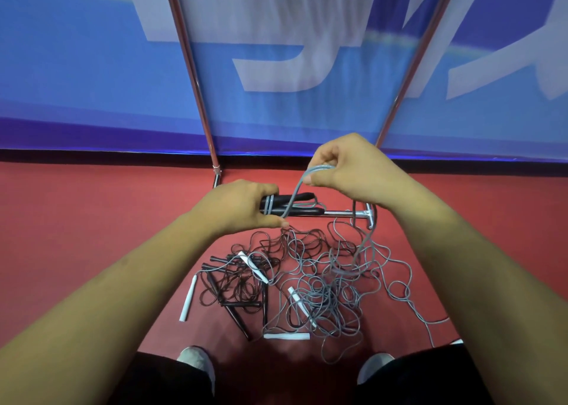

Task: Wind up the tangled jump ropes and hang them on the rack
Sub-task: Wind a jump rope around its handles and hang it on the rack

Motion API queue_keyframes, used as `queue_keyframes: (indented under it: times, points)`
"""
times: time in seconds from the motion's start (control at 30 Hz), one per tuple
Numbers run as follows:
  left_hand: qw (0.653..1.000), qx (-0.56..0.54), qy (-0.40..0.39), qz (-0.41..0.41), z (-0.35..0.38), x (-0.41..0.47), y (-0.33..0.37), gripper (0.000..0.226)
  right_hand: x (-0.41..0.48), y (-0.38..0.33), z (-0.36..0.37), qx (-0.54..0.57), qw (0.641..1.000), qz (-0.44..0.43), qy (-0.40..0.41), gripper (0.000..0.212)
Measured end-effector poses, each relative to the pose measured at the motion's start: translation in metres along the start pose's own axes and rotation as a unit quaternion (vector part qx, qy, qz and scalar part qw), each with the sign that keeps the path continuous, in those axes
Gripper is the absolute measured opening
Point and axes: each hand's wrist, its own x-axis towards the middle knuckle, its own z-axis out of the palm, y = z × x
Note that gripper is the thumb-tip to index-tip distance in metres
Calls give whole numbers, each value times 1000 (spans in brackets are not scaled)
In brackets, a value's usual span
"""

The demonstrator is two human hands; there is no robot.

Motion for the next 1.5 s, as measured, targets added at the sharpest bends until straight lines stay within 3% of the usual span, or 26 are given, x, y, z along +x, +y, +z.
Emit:
queue_keyframes:
  times: [0.13,0.33,0.5,0.6,0.73,0.83,0.93,1.1,1.23,1.37,1.43,1.5]
  points:
    - [998,-44,-17,46,3,-3,5,30,5,6,-1,-8,998,-18,54,9]
    - [996,-50,6,71,-2,-8,22,37,8,10,3,12,997,-23,74,12]
    - [975,-188,24,112,-7,-13,19,29,13,23,-7,77,992,-17,94,14]
    - [943,-315,11,104,-12,-18,18,24,16,33,-6,125,990,-1,63,12]
    - [853,-514,23,83,-15,-22,25,8,16,40,2,121,992,18,8,25]
    - [799,-596,52,64,-16,-19,26,40,14,37,6,141,989,30,-28,23]
    - [777,-624,65,53,-19,-17,27,47,13,37,8,163,985,41,-49,26]
    - [748,-655,108,-7,-25,-13,25,24,8,34,10,178,980,30,-86,29]
    - [732,-667,129,-53,-29,-11,23,1,7,33,10,132,988,26,-74,13]
    - [726,-665,152,-88,-32,-10,15,10,8,34,6,122,992,31,-32,9]
    - [740,-646,159,-105,-33,-8,13,15,7,31,5,102,994,34,-29,12]
    - [777,-597,163,-117,-33,-7,11,14,6,26,6,101,993,34,-42,17]
